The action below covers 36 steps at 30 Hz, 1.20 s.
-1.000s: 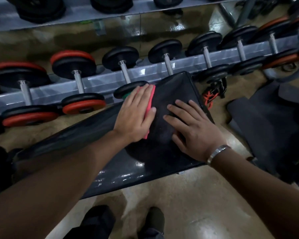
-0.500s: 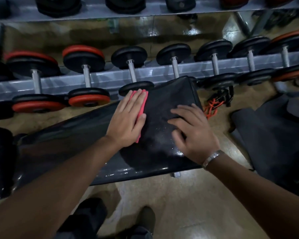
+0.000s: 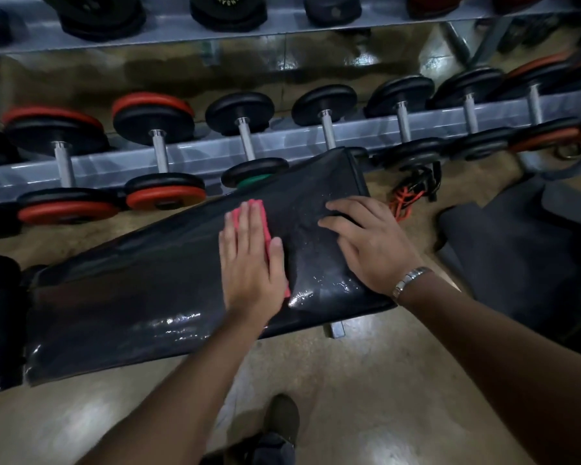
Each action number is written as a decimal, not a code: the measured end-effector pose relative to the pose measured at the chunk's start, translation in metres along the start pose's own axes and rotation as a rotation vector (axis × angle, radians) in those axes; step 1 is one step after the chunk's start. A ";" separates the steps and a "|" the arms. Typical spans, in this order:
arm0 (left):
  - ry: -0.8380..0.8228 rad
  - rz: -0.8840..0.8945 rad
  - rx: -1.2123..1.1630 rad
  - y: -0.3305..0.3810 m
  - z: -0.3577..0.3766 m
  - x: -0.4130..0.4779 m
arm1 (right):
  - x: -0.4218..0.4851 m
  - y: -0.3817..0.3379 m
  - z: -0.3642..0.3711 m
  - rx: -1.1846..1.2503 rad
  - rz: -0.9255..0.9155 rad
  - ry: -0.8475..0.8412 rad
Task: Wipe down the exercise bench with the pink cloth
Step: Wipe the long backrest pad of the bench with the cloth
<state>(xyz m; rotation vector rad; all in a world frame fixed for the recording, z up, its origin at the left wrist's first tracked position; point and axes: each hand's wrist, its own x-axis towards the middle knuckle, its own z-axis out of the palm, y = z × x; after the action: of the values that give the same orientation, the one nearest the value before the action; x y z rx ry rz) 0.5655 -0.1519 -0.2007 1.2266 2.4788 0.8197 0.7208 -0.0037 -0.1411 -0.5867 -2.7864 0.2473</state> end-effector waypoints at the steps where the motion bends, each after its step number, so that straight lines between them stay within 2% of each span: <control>1: 0.034 -0.082 -0.031 0.014 0.004 -0.008 | -0.001 0.001 -0.001 -0.005 0.009 -0.005; 2: 0.046 -0.071 -0.042 0.024 0.007 -0.018 | -0.002 0.002 -0.002 -0.006 0.011 -0.005; 5: -0.026 0.240 0.014 0.022 0.008 -0.044 | -0.004 0.001 -0.003 0.007 0.012 -0.002; 7: -0.039 0.329 0.032 0.009 0.005 -0.042 | -0.003 0.000 -0.002 0.006 0.017 0.007; 9: 0.009 0.167 0.015 0.015 0.008 -0.032 | -0.002 0.000 -0.003 0.005 0.020 0.021; 12: 0.100 -0.246 -0.056 0.054 0.018 -0.014 | -0.002 0.000 -0.002 0.033 0.024 0.047; 13: 0.114 -0.292 -0.063 0.064 0.020 -0.012 | -0.002 0.000 -0.001 0.049 0.031 0.056; 14: 0.116 -0.273 -0.060 0.069 0.022 -0.014 | -0.003 -0.001 -0.001 0.061 0.039 0.065; 17: 0.055 0.013 -0.011 0.059 0.019 -0.037 | -0.005 -0.001 -0.001 0.078 0.089 0.093; 19: -0.007 0.107 0.003 0.045 0.013 -0.042 | -0.006 -0.002 -0.001 0.072 0.138 0.118; 21: -0.015 -0.008 0.004 0.047 0.013 -0.024 | -0.006 -0.003 0.000 0.073 0.163 0.134; 23: -0.007 -0.228 -0.036 0.064 0.016 0.007 | -0.006 -0.003 0.001 0.093 0.168 0.134; 25: -0.003 -0.301 -0.039 0.079 0.019 0.025 | -0.007 -0.003 0.002 0.105 0.168 0.132; 27: -0.019 -0.146 -0.011 0.081 0.017 0.017 | -0.008 -0.002 0.001 0.096 0.165 0.137; 30: -0.117 0.256 0.014 0.055 0.004 -0.007 | -0.007 -0.002 0.000 0.093 0.174 0.153; 32: -0.154 0.348 0.039 0.038 0.000 0.005 | -0.007 -0.003 0.000 0.099 0.178 0.169; 33: -0.149 0.317 0.046 0.038 0.000 0.019 | -0.007 -0.003 -0.001 0.100 0.178 0.178; 36: -0.134 0.054 0.014 0.066 0.005 0.065 | -0.005 -0.005 -0.001 0.107 0.179 0.181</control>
<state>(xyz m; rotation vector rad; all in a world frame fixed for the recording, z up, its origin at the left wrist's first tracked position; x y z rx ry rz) 0.5702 -0.0664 -0.1646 1.3132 2.3585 0.7098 0.7233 -0.0097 -0.1405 -0.7907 -2.5325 0.3599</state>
